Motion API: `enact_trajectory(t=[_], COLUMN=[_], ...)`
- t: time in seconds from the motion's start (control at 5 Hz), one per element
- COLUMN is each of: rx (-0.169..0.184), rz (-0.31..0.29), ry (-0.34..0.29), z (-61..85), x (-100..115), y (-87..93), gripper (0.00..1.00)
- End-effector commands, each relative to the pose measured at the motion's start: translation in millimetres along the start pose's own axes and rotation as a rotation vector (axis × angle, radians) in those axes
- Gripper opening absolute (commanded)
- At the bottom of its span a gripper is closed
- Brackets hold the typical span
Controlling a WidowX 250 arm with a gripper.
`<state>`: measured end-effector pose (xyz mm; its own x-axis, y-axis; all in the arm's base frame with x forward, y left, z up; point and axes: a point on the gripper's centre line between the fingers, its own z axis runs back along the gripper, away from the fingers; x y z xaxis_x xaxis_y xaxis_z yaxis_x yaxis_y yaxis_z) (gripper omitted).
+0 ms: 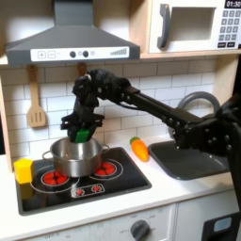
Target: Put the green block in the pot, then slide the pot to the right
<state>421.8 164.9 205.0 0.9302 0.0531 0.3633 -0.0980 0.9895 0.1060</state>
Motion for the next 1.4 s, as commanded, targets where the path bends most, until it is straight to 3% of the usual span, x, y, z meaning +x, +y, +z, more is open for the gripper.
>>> enact_trajectory(t=[0.0, 0.6, 1.2], rx=[-0.016, -0.015, -0.052], rz=[-0.031, -0.069, -0.090], ry=[0.018, 0.047, 0.113], z=[0.1, -7.5, -18.9], x=[-3, -8, -30], y=[-1.6, -5.4, -17.2], gripper=[1.00, 1.00, 1.00])
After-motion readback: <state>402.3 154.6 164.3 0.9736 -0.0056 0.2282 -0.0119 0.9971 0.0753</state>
